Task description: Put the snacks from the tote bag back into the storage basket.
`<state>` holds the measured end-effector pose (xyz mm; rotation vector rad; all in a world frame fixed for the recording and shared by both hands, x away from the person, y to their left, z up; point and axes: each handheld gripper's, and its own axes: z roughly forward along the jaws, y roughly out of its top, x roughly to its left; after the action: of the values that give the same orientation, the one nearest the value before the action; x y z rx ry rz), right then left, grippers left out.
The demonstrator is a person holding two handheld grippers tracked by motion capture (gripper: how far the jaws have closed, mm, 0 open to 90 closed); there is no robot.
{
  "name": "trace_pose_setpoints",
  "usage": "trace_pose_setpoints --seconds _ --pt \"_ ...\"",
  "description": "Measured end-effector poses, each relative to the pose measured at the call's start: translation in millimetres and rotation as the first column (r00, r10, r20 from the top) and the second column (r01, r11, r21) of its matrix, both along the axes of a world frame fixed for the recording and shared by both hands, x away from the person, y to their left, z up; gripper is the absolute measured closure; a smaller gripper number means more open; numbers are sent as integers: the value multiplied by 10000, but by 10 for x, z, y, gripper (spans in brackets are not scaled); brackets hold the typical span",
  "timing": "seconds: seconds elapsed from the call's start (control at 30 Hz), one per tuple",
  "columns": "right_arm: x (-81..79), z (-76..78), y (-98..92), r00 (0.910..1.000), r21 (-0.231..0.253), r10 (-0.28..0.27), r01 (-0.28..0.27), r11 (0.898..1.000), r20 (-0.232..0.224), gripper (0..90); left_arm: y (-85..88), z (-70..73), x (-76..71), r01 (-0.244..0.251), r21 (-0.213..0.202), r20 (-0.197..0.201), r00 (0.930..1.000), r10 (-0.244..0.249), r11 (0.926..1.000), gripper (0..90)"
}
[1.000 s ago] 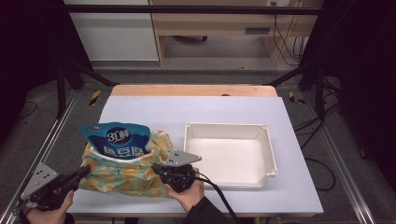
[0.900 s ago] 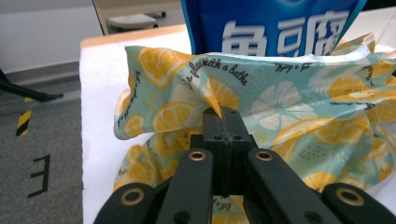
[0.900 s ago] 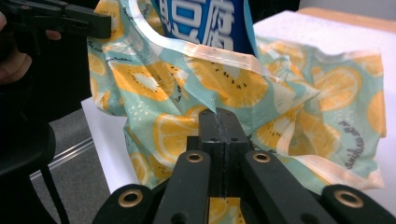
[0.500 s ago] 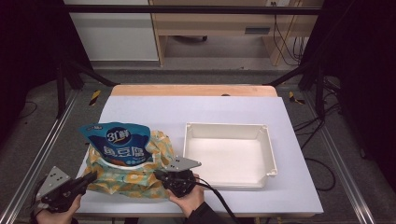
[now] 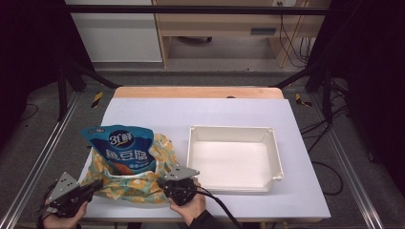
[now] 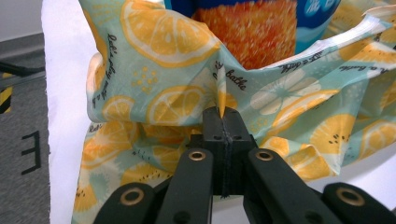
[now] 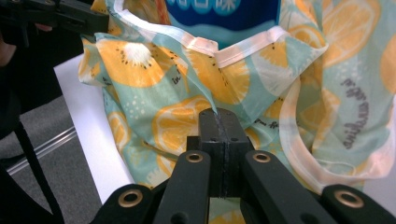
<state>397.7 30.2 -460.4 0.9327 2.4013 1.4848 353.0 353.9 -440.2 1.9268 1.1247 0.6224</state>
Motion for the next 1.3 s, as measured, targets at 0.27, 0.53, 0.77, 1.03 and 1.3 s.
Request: trace_pose_setpoints --seconds 0.27,0.53,0.77,1.03,1.3 --pt "1 -95 43 9999 -346 -83 78 9994 -126 900 -15 -48 23 81 214 -277 9996 -75 9997 899" --pt "15 -156 68 9996 -631 -154 138 9979 -250 900 -20 -97 59 238 434 -767 9968 -204 9988 898" --pt "28 -226 96 9985 -906 -238 192 9957 -501 900 -19 -125 97 257 518 -958 9952 -207 9983 892" --pt "52 -275 130 9976 -1122 -314 242 9934 -620 899 -24 -181 183 359 557 -1331 9907 -282 9978 893" --pt "58 -293 141 9971 -1220 -317 231 9923 -694 871 -33 -213 217 466 819 -1695 9850 -322 9956 890"
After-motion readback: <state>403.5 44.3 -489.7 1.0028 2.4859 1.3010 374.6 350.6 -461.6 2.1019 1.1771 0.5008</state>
